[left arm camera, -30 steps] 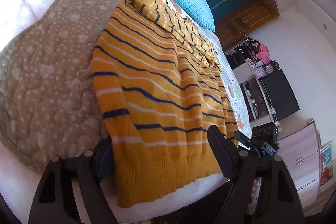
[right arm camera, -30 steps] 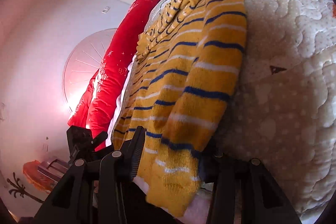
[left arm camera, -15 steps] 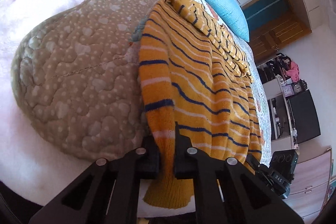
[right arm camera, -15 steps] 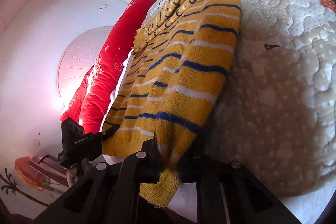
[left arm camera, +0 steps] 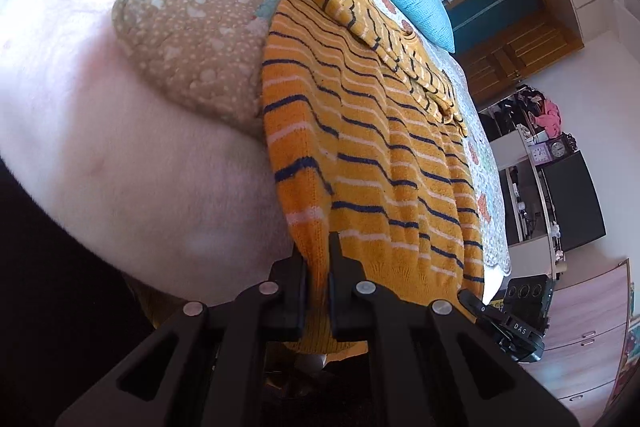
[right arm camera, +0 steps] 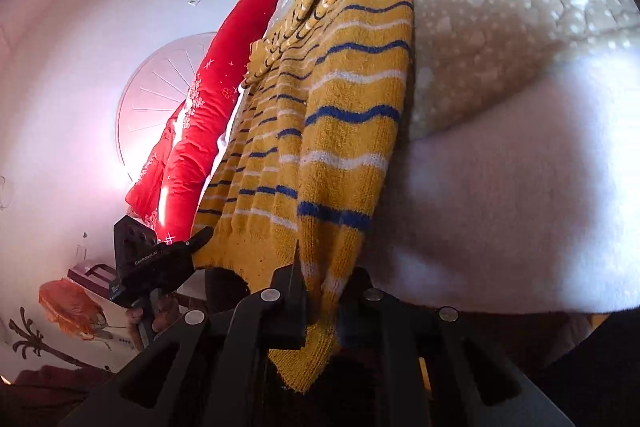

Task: Fold small clothes
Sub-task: 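Lift the hem with both tools and fold it up toward the collar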

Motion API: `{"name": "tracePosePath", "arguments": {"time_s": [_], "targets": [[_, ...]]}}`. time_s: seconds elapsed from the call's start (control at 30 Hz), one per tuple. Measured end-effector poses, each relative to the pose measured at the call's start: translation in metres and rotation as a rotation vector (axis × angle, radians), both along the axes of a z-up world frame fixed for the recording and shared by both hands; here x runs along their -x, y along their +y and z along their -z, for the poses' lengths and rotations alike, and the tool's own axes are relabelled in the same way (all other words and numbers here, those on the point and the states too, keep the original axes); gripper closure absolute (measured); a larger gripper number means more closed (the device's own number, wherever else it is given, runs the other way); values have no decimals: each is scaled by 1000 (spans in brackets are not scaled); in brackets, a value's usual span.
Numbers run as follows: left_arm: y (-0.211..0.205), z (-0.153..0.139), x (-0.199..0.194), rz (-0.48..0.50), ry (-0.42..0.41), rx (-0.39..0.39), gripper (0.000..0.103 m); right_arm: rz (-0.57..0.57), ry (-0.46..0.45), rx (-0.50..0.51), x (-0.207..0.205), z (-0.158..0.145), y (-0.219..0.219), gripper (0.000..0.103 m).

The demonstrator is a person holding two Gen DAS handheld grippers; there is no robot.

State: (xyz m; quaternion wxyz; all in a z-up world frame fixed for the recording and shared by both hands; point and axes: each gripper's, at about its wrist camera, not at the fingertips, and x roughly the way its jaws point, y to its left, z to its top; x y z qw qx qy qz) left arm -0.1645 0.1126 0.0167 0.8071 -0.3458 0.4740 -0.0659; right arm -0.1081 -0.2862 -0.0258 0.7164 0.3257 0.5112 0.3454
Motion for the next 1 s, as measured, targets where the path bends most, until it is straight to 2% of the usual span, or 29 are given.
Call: {"name": "tracePosePath", "arguments": {"time_s": [0.13,0.27,0.37,0.43,0.53,0.67,0.77,0.87,0.93,1.0], "targets": [[11,-4,3,-18,-18,43,95,17,-38,-6,-7,-17,0,92],[23,-27,-18,-18,-89,41,95,-12,-157,-20,-33,-61,6,92],[29,-51,-53,-10,-146,24,95,-7,-251,6,-66,-94,16,92],[29,-67,-83,-1,-182,-22,95,19,-312,40,-92,-114,23,92],[29,-83,-132,9,-204,-64,95,56,-332,34,-140,-131,25,92],[34,-90,-210,15,-190,-71,95,113,-290,49,-212,-133,34,92],[36,-84,-264,5,-161,-113,95,157,-221,83,-265,-118,37,92],[43,-64,-309,-13,-98,-134,94,181,-133,106,-307,-93,40,89],[50,-45,-327,-26,-52,-93,94,211,-73,90,-324,-73,36,86],[60,-31,-337,-55,-38,-11,90,241,-10,5,-339,-56,29,82]]}}
